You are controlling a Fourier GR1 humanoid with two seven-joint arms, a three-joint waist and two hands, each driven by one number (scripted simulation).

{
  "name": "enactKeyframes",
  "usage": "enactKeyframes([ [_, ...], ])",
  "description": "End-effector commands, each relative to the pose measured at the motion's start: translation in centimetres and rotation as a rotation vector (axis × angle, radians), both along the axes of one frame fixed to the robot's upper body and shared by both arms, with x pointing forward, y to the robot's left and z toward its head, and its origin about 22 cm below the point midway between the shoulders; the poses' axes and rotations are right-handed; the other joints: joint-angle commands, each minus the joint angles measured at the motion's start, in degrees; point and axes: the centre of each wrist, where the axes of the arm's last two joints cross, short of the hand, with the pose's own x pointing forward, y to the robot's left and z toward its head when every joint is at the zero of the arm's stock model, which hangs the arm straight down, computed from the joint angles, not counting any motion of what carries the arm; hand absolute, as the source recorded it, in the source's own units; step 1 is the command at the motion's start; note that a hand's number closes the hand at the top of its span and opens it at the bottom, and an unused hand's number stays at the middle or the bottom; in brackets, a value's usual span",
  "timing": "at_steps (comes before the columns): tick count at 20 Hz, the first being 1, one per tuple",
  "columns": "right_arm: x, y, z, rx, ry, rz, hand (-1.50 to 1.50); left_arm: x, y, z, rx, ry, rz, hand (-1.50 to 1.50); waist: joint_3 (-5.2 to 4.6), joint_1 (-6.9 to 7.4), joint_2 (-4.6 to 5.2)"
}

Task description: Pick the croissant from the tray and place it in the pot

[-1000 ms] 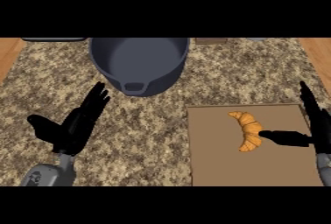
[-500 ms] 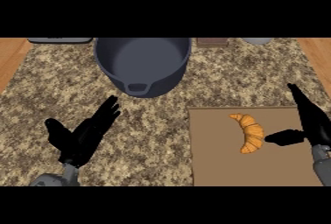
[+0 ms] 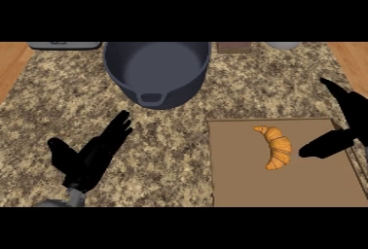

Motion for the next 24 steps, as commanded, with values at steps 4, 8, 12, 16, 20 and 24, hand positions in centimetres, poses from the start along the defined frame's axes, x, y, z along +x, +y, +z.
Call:
enactKeyframes([
  [4, -0.7, 4.1, 2.2, 0.037, 0.133, -0.079, -1.5, -0.6, -0.4, 2.0, 0.006, 0.012, -0.022, 0.0, 0.08, 0.19, 0.04],
  [8, 0.0, 4.0, 2.5, 0.102, 0.125, -0.089, -1.5, -0.3, -0.7, 1.8, -0.008, -0.012, -0.005, 0.0, 0.09, 0.23, 0.14],
  [12, 1.0, 4.4, 0.0, 0.129, 0.126, -0.087, -1.5, -0.8, -0.4, 0.3, -0.016, -0.003, -0.009, 0.0, 0.1, 0.28, 0.2],
  [16, 0.8, 6.3, -1.8, 0.091, 0.176, -0.07, -1.5, 0.6, 0.4, 1.0, -0.01, 0.014, -0.01, 0.0, 0.09, 0.22, 0.21],
  [20, 0.7, 7.0, -4.0, 0.042, 0.181, -0.078, -1.5, -0.6, 0.1, 0.5, 0.002, -0.004, -0.004, 0.0, 0.1, 0.27, 0.19],
  [24, 1.3, 7.4, -4.3, -0.085, 0.215, -0.119, -1.5, 0.8, 1.0, 0.4, -0.001, 0.016, -0.009, 0.0, 0.07, 0.31, 0.24],
])
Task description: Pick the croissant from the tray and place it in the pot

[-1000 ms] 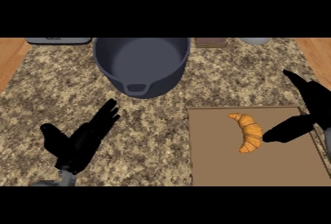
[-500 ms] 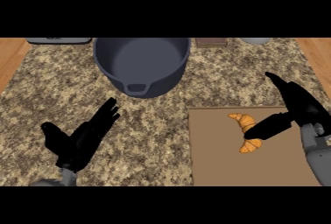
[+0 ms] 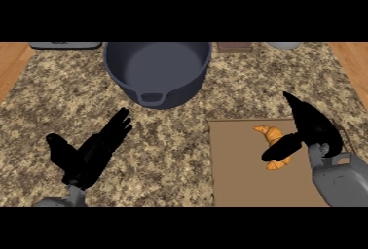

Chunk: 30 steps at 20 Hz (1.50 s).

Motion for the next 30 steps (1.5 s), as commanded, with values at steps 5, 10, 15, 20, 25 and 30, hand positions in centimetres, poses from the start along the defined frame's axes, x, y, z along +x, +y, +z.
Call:
enactKeyframes([
  [5, -0.1, -0.9, -2.9, -0.102, 0.115, -0.077, -1.5, -1.0, -0.6, 0.7, -0.004, 0.0, -0.004, 0.0, 0.03, 0.07, -0.05],
  [10, -1.2, 0.4, -4.6, -0.096, 0.127, -0.045, -1.5, 1.1, 1.5, 1.9, 0.001, -0.001, -0.007, 0.0, 0.02, -0.2, -0.01],
  [15, -1.8, 0.8, -3.3, -0.107, 0.13, -0.088, -1.5, -0.1, -1.6, 0.3, -0.007, 0.001, 0.006, 0.0, 0.01, -0.23, -0.07],
  [20, -1.4, -0.8, -6.0, -0.109, 0.145, -0.081, -1.5, 0.0, -0.5, 1.4, -0.001, 0.007, 0.014, 0.0, 0.02, -0.16, -0.04],
  [25, 1.4, -0.8, -6.1, -0.088, 0.156, -0.081, -1.5, 0.3, -0.8, 0.3, 0.01, 0.011, -0.002, 0.0, 0.02, 0.01, 0.01],
  [30, 0.8, -1.4, -7.3, -0.108, 0.172, -0.084, -1.5, -2.4, 0.4, 0.5, -0.009, 0.0, -0.011, 0.0, 0.02, 0.13, -0.04],
])
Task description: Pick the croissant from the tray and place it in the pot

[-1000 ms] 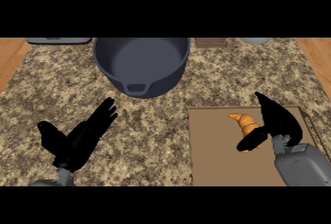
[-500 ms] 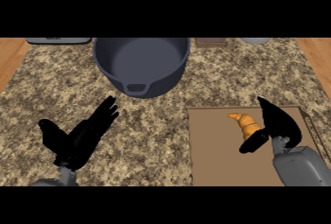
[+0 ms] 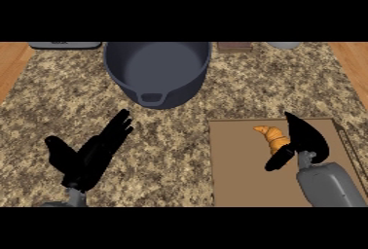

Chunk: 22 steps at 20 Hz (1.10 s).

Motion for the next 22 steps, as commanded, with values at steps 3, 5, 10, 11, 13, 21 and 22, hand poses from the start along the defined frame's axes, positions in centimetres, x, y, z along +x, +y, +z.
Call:
enactKeyframes([
  [3, -1.2, -0.8, -3.5, -0.01, 0.018, -0.013, -1.5, 1.4, -0.2, 1.0, -0.006, 0.005, 0.001, 0.0, 0.0, -0.08, 0.02],
  [5, -0.3, -1.4, -0.8, 0.004, 0.022, -0.003, -1.5, -0.4, -2.1, 0.1, 0.002, 0.005, 0.001, 0.0, 0.0, -0.06, -0.03],
  [10, -0.1, -1.4, -2.0, 0.105, -0.046, 0.11, 1.5, 1.2, 1.3, 0.6, 0.0, 0.0, 0.005, 0.0, 0.0, -0.11, 0.01],
  [11, -0.3, 0.4, -4.4, 0.113, -0.05, 0.109, 1.5, -0.3, -0.2, 0.5, 0.012, 0.013, -0.012, 0.0, 0.02, 0.14, 0.02],
  [13, 0.4, 1.5, -3.8, 0.087, -0.071, 0.113, 1.5, 1.1, -0.1, 0.5, -0.005, -0.007, 0.019, 0.0, 0.0, 0.04, 0.03],
  [21, 0.4, 3.4, -3.8, 0.042, -0.101, 0.227, 1.5, 0.4, -0.6, -0.1, 0.003, -0.014, -0.009, 0.0, 0.0, 0.04, 0.02],
  [22, 1.4, 4.8, -2.4, 0.036, -0.109, 0.292, 1.5, 0.9, 0.9, -0.6, 0.004, 0.007, -0.013, 0.0, -0.02, 0.13, 0.07],
])
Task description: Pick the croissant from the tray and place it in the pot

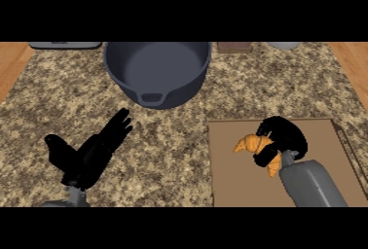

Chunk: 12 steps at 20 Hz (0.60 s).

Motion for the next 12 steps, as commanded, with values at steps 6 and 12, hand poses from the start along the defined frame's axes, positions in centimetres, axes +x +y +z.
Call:
enactKeyframes([
  [6, 3.1, 6.6, 1.4, -0.062, -0.053, 0.392, 1.5, -0.2, 0.0, -0.2, 0.0, 0.004, -0.019, 0.0, 0.13, 0.81, 0.22],
  [12, 2.5, 8.0, 5.1, -0.126, -0.189, 0.351, 1.5, 0.8, -0.2, 0.5, 0.014, 0.008, -0.019, 0.0, 0.1, -0.1, -0.04],
])
